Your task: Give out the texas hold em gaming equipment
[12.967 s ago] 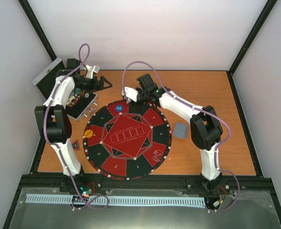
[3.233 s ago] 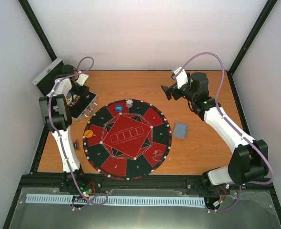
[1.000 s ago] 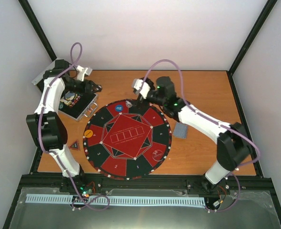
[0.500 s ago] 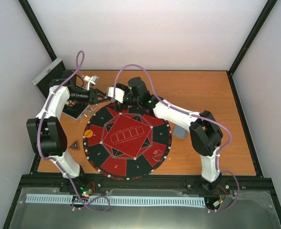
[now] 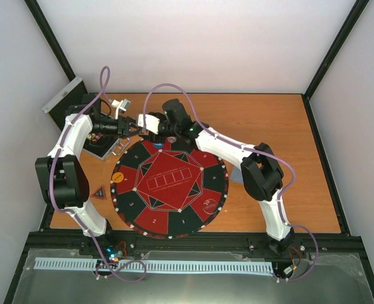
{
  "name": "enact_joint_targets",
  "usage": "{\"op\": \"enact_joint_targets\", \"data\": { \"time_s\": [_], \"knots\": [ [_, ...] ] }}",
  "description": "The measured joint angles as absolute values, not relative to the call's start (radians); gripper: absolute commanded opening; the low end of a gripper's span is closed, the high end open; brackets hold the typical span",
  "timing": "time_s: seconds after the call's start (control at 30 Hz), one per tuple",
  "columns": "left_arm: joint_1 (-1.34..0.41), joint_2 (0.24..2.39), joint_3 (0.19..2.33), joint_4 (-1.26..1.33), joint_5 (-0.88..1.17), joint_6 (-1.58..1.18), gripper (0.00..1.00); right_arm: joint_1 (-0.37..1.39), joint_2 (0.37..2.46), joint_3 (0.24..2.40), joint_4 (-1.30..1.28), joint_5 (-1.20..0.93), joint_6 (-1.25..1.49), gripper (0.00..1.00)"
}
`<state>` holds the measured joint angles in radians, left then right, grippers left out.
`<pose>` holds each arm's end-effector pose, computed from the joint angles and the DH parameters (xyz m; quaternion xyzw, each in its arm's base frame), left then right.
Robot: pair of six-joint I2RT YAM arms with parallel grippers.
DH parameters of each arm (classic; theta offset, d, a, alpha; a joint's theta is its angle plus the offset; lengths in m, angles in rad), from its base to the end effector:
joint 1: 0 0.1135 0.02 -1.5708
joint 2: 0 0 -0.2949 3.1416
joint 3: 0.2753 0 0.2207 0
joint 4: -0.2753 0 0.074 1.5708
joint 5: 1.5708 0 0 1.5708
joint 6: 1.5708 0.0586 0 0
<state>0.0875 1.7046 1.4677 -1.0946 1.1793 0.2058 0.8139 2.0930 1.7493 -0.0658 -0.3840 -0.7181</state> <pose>0.3063 -0.0275 0.3206 0.1150 0.8198 -0.5317 0.1788 0.3308 0.3822 0.3029 -0.6444 0.5189 0.1851 0.5302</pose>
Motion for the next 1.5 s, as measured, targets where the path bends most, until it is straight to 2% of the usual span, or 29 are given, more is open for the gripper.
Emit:
{"op": "enact_joint_targets", "data": {
  "time_s": [0.23,0.53,0.67,0.87,1.1,1.27,1.5],
  "knots": [
    [0.088,1.71,1.468,-1.095,1.179,0.205,0.01,0.814,2.096,1.758,-0.075,-0.375,-0.722,0.69],
    [0.088,1.718,1.468,-1.095,1.179,0.204,0.01,0.814,2.067,1.684,-0.013,-0.382,-0.741,0.61],
    [0.088,1.718,1.468,-1.095,1.179,0.204,0.01,0.814,2.067,1.68,-0.002,-0.39,-0.745,0.65],
    [0.088,1.72,1.468,-1.095,1.179,0.204,0.01,0.814,2.062,1.674,0.019,-0.399,-0.752,0.65],
    [0.088,1.726,1.468,-1.094,1.179,0.204,0.01,0.814,2.057,1.674,0.028,-0.407,-0.757,0.53],
    [0.088,1.726,1.468,-1.091,1.179,0.204,0.0,0.814,2.057,1.671,0.027,-0.409,-0.76,0.49],
    [0.088,1.726,1.468,-1.078,1.172,0.219,0.01,0.811,2.057,1.67,0.025,-0.407,-0.747,0.31]
  ]
}}
